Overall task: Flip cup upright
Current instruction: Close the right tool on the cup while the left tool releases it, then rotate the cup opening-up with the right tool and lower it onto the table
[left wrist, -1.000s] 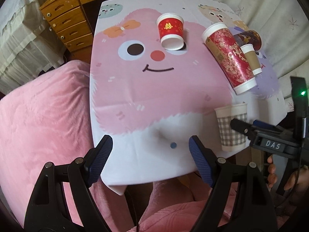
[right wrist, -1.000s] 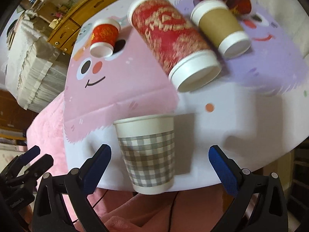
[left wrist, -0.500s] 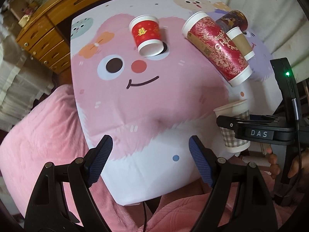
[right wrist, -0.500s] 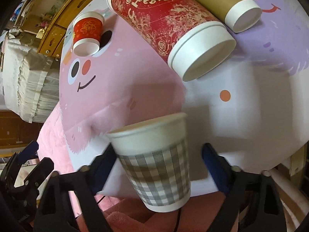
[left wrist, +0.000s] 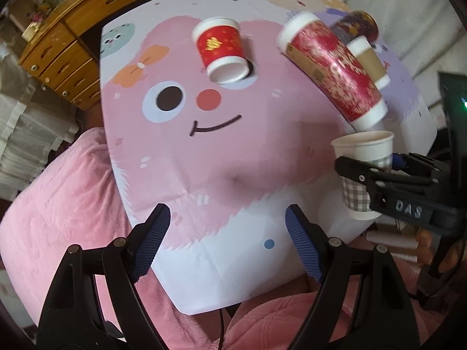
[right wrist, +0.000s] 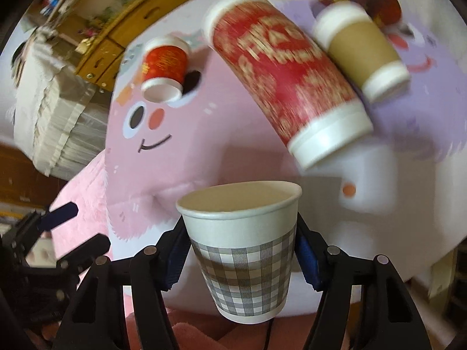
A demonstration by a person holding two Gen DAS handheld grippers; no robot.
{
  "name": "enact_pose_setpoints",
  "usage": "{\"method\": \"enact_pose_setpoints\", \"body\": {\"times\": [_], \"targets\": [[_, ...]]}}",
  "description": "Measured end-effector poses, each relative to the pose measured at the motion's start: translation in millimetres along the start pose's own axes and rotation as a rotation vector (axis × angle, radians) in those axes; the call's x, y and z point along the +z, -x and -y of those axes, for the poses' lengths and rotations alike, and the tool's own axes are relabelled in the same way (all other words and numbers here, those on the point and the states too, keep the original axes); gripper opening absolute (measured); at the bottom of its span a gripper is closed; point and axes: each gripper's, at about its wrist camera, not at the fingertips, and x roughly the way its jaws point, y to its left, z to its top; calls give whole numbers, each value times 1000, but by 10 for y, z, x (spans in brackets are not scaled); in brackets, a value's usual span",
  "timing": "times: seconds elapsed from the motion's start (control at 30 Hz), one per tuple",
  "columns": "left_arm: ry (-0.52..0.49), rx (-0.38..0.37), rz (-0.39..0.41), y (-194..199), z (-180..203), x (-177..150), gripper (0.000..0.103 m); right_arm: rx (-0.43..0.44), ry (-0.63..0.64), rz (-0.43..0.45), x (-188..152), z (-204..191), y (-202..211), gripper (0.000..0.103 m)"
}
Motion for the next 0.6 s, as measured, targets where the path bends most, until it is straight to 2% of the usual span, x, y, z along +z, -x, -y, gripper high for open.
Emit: {"method": "enact_pose_setpoints", "body": {"times": [0.1, 0.23, 0.33, 0.47, 0.6], "targets": [[72, -15, 21, 40, -125, -2, 79, -47, 111, 117, -13, -116, 140, 66], [161, -37, 30, 74, -268, -38, 79, -70, 243, 378, -175, -238, 358, 66], [216, -46, 32, 115, -355, -98, 79, -117, 312, 525, -348, -314, 395, 66], [273, -38, 63, 230, -448, -247, 79, -137, 311, 627, -525, -336, 353, 66], [354, -41, 104, 368, -586, -452, 79, -168, 323, 662, -685, -293, 322, 66]]}}
